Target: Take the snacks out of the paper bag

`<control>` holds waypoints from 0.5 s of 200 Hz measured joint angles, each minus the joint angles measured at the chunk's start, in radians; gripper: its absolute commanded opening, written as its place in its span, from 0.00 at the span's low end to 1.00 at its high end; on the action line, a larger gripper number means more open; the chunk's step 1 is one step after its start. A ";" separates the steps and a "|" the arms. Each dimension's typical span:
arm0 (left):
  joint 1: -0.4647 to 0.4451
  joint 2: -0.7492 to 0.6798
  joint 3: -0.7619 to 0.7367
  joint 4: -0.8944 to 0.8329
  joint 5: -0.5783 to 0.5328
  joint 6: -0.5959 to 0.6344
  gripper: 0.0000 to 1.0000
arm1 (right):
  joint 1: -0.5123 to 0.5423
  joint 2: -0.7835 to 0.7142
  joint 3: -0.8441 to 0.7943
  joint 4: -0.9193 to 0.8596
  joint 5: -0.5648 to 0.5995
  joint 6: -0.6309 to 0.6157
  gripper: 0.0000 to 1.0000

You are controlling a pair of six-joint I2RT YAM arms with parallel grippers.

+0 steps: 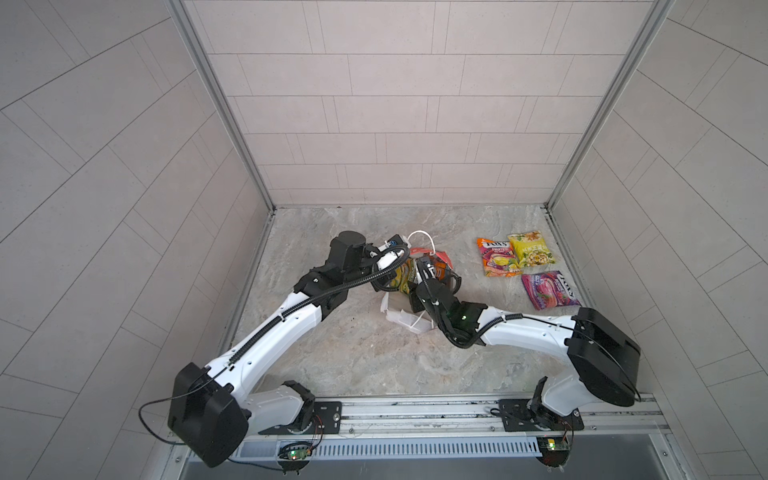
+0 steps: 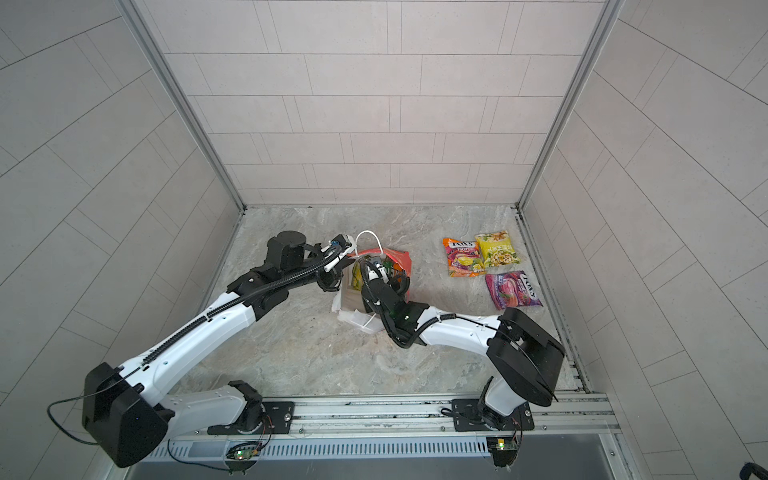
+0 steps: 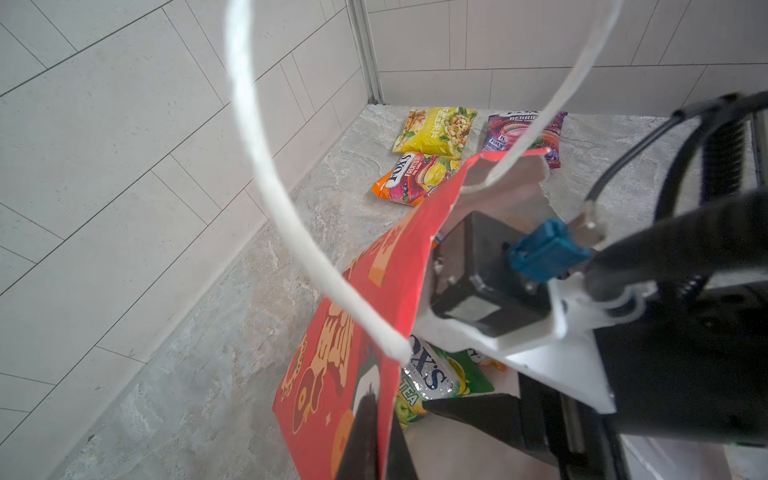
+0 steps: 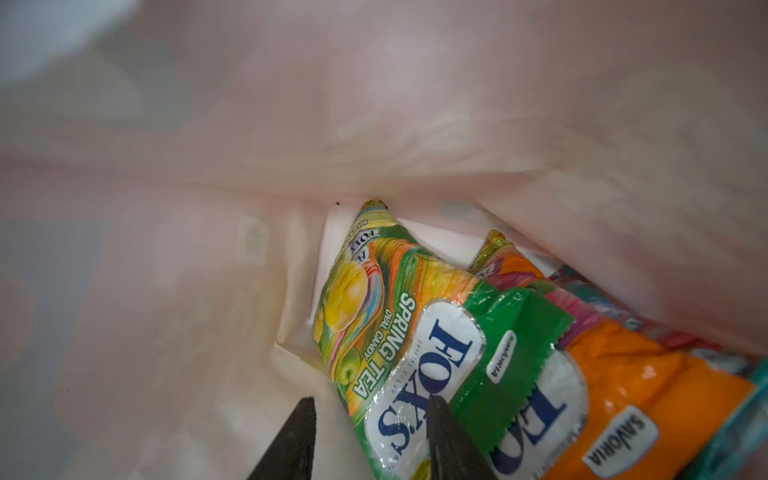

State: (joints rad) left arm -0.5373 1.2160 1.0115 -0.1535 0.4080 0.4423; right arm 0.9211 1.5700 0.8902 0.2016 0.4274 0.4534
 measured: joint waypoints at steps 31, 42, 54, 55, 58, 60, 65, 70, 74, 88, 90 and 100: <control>0.000 0.000 0.000 0.000 0.005 0.000 0.00 | -0.013 0.075 0.074 -0.075 0.029 0.059 0.53; 0.000 0.000 0.000 0.000 0.006 0.001 0.00 | -0.018 0.096 0.092 -0.098 0.035 0.083 0.56; 0.000 0.000 0.000 0.000 0.007 0.002 0.00 | -0.026 0.116 0.103 -0.117 0.039 0.110 0.57; 0.000 0.000 0.000 0.000 0.008 0.002 0.00 | -0.027 0.117 0.104 -0.118 0.039 0.111 0.57; 0.000 0.000 0.000 0.000 0.008 0.002 0.00 | -0.029 0.121 0.106 -0.121 0.040 0.115 0.57; 0.000 -0.001 0.000 0.000 0.008 0.002 0.00 | -0.031 0.124 0.107 -0.124 0.040 0.119 0.57; 0.000 -0.001 0.000 0.000 0.008 0.002 0.00 | -0.034 0.132 0.109 -0.126 0.039 0.127 0.57; 0.000 -0.001 0.000 0.000 0.009 0.002 0.00 | -0.037 0.137 0.110 -0.126 0.039 0.134 0.57; 0.000 0.000 0.000 0.000 0.009 0.002 0.00 | -0.040 0.142 0.110 -0.124 0.035 0.140 0.57; 0.000 -0.001 0.000 0.000 0.010 0.002 0.00 | -0.045 0.153 0.112 -0.119 0.025 0.158 0.57; 0.000 0.000 0.000 0.000 0.010 0.002 0.00 | -0.045 0.154 0.112 -0.119 0.025 0.159 0.57; 0.000 0.000 0.000 0.000 0.010 0.002 0.00 | -0.050 0.166 0.119 -0.116 0.017 0.171 0.56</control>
State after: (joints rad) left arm -0.5373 1.2156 1.0111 -0.1535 0.4179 0.4442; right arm 0.8707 1.7355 1.0096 0.0860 0.4446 0.6243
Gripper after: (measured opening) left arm 0.055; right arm 0.570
